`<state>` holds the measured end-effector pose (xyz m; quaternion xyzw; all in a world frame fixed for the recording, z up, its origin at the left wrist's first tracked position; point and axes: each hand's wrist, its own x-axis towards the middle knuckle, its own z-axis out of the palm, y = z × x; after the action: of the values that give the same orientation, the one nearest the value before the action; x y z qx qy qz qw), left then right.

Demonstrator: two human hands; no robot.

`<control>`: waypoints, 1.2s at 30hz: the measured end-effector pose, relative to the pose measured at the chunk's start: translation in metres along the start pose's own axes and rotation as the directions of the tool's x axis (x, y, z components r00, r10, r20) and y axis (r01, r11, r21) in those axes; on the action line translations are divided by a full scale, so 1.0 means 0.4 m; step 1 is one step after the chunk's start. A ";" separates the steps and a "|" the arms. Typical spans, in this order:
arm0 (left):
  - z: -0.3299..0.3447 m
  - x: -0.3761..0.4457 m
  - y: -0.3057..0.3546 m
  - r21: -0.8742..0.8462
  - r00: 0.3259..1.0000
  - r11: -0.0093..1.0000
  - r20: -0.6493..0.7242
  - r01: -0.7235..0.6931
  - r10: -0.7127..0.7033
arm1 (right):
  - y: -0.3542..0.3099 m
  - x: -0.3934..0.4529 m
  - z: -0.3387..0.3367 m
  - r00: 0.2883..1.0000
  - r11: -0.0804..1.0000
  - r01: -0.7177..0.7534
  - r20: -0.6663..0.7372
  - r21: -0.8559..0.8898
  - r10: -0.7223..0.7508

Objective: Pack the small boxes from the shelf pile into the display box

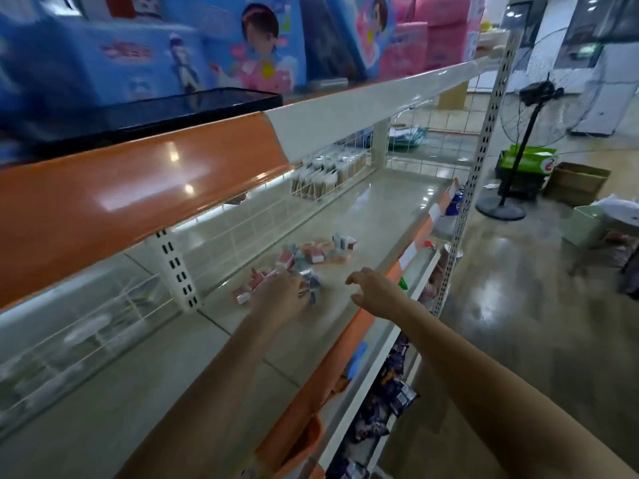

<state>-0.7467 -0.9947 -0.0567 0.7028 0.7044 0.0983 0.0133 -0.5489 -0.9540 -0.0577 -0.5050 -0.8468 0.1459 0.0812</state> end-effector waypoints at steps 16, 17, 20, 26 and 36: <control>0.153 0.314 0.063 0.090 0.955 0.952 -0.080 0.293 -0.286 | 0.186 0.362 0.048 0.991 0.991 0.130 -0.009 0.022 -0.130; 0.156 0.318 0.066 0.091 0.950 0.948 -0.101 0.304 -0.295 | 0.196 0.368 0.052 0.989 0.988 0.150 -0.011 0.028 -0.150; 0.155 0.325 0.072 0.109 0.937 0.939 -0.166 0.326 -0.306 | 0.222 0.376 0.063 0.976 0.974 0.219 -0.007 0.054 -0.219; 0.152 0.303 0.081 0.174 0.917 0.918 -0.251 0.357 -0.310 | 0.256 0.365 0.044 0.945 0.918 0.325 -0.054 0.227 -0.321; 0.090 0.112 0.105 -0.659 0.626 0.648 -0.330 0.383 -0.706 | 0.165 0.312 -0.027 0.854 0.716 0.457 -0.035 0.528 -0.520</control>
<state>-0.7001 -0.9462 -0.0798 0.3475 0.8047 0.4804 0.0287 -0.5505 -0.8132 -0.0705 -0.2128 -0.8815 0.3708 0.2004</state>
